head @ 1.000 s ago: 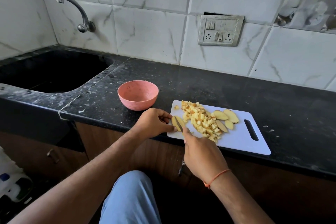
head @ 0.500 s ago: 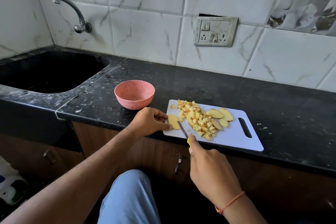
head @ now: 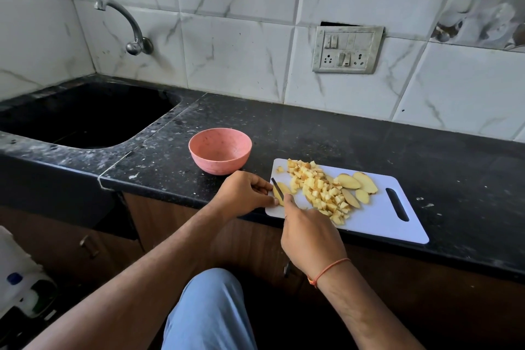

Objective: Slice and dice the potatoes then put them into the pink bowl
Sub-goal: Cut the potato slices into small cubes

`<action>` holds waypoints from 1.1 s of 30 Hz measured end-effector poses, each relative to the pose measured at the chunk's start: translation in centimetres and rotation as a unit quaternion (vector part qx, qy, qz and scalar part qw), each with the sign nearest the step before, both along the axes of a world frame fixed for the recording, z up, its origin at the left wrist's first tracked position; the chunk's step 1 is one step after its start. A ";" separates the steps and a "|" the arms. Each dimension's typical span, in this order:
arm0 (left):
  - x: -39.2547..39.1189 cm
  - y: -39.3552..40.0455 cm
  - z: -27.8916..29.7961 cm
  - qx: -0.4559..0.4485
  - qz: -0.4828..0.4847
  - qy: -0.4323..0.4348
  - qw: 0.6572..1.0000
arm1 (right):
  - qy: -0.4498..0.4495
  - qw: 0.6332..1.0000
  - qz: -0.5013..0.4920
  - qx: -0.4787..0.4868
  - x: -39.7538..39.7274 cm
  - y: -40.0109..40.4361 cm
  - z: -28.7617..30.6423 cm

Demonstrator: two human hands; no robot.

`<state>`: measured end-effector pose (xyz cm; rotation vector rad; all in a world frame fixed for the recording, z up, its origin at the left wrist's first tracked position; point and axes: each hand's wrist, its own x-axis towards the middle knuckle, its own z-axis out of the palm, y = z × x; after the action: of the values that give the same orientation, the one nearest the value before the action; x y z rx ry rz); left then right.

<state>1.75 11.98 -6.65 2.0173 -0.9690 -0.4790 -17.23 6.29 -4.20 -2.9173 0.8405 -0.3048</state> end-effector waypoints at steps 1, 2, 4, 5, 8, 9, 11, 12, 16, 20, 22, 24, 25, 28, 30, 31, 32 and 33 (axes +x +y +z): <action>0.0 0.0 0.0 0.001 0.000 -0.001 1.000 | 0.004 1.000 -0.001 -0.006 0.2 0.0 0.0; 0.0 0.0 0.0 0.002 0.000 -0.001 1.000 | 0.009 1.000 -0.002 -0.010 0.5 0.0 0.0; -0.1 0.0 0.1 0.004 0.002 -0.003 1.000 | 0.020 1.000 -0.006 -0.013 0.9 -0.1 0.1; -0.1 0.1 0.2 0.006 0.003 -0.005 1.000 | 0.023 1.000 -0.007 -0.015 1.0 0.0 0.1; -0.2 0.0 0.3 0.009 0.007 -0.002 1.000 | 0.032 0.999 0.002 -0.012 0.3 0.1 0.3; -0.2 -0.1 0.4 0.011 0.009 -0.002 1.000 | 0.032 0.999 0.006 -0.008 -0.1 0.1 0.3; -0.2 -0.1 0.4 0.014 0.007 0.000 1.000 | 0.035 0.999 0.009 0.000 -1.4 0.4 0.1; -0.2 -0.2 0.4 0.015 0.004 0.001 1.000 | 0.038 0.999 0.009 0.000 -2.3 0.7 0.1; -0.3 -0.1 0.6 0.015 0.010 0.007 1.000 | 0.038 0.999 0.005 0.023 -5.9 1.9 0.1; -0.4 -0.4 1.0 0.029 0.010 0.000 1.000 | -0.006 0.998 0.004 0.067 -8.3 2.2 0.7; -0.3 -0.7 1.6 0.047 -0.011 -0.027 0.998 | -0.036 0.997 -0.006 0.072 -8.9 2.1 0.9; 0.0 -1.2 2.4 0.080 -0.076 -0.103 0.989 | -0.051 0.995 -0.025 0.083 -9.0 1.7 1.3; 0.2 -1.5 2.6 0.099 -0.111 -0.145 0.978 | -0.051 0.994 -0.032 0.088 -9.0 1.4 1.4; 0.5 -2.1 3.3 0.143 -0.195 -0.216 0.946 | -0.058 0.993 -0.035 0.101 -8.6 0.3 1.5; 0.7 -2.4 3.6 0.158 -0.225 -0.220 0.936 | -0.065 0.992 -0.037 0.101 -8.4 -0.2 1.3; 0.7 -2.3 3.8 0.162 -0.232 -0.223 0.933 | -0.069 0.992 -0.035 0.099 -8.3 -0.5 1.1; 0.7 -2.3 4.0 0.162 -0.233 -0.230 0.931 | -0.074 0.992 -0.032 0.096 -8.1 -0.7 0.9; 0.8 -2.1 4.1 0.162 -0.230 -0.237 0.930 | -0.076 0.992 -0.030 0.093 -7.9 -0.9 0.8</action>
<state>2.52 9.83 -2.53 2.2486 -1.7838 -0.4226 -25.18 5.39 -3.43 -2.6637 0.8823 -0.4240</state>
